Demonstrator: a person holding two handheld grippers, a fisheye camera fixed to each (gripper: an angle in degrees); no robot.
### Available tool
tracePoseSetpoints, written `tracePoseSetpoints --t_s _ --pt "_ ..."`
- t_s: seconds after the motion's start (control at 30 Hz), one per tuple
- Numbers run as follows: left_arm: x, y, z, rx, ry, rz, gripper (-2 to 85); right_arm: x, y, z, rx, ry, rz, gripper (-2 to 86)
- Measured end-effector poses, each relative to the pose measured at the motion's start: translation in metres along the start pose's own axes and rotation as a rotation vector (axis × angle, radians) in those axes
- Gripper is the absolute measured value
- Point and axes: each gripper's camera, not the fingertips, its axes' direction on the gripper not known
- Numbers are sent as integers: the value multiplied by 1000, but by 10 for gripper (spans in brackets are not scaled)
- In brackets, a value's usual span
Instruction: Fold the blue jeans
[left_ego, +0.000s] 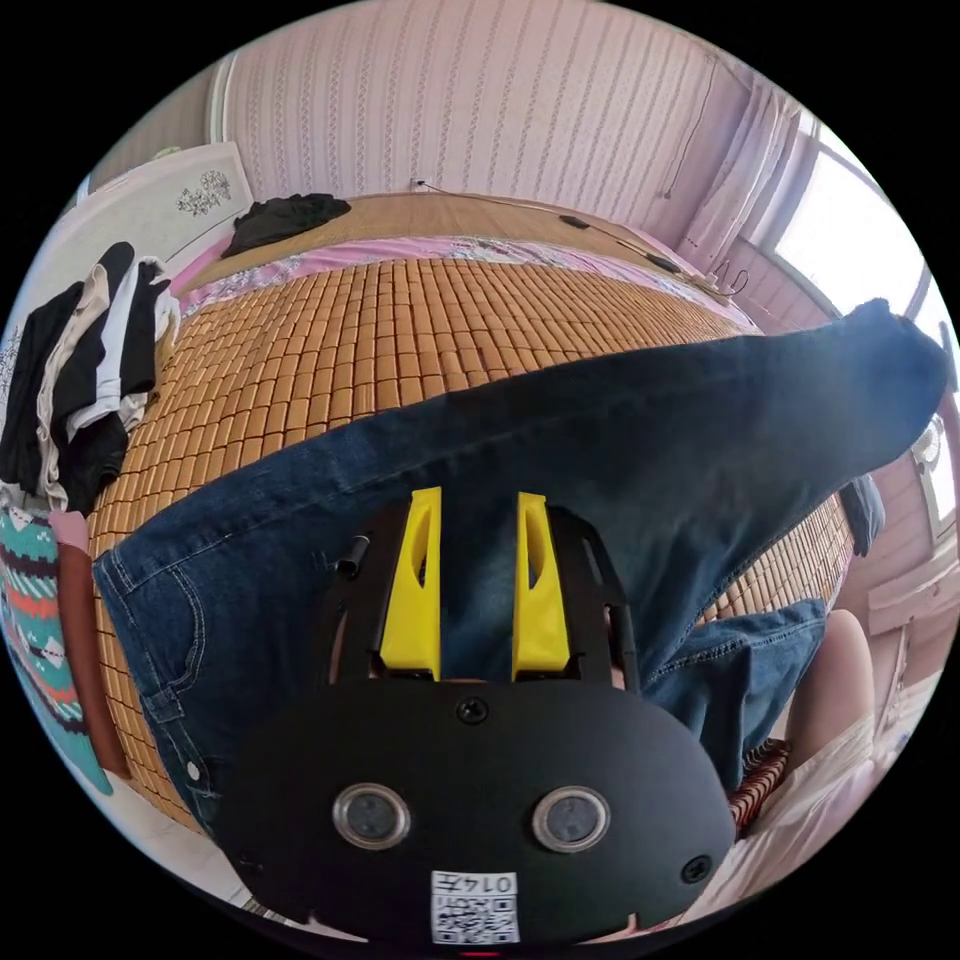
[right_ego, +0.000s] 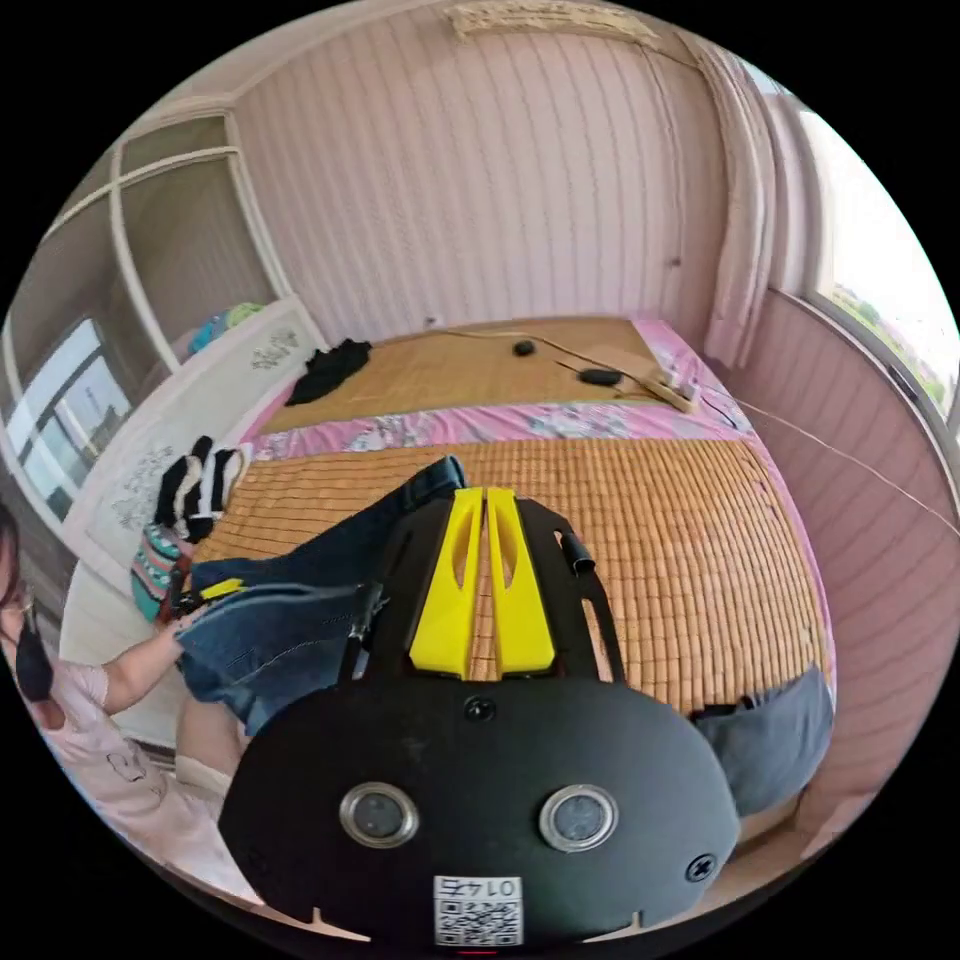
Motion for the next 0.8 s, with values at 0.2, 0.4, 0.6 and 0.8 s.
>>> tracePoseSetpoints --t_s 0.2,0.4,0.6,0.8 --pt "-30 0 -20 14 35 -64 110 -47 60 97 -121 -53 -160 -1" --pt "-83 60 -115 33 -36 -120 71 -243 141 168 -205 -132 -775 -4" --pt "-144 180 -179 -75 -283 -318 120 -451 226 203 -115 -337 -1167 -6" --pt "-203 301 -221 46 -203 -650 172 -578 260 243 -146 -383 -1279 63"
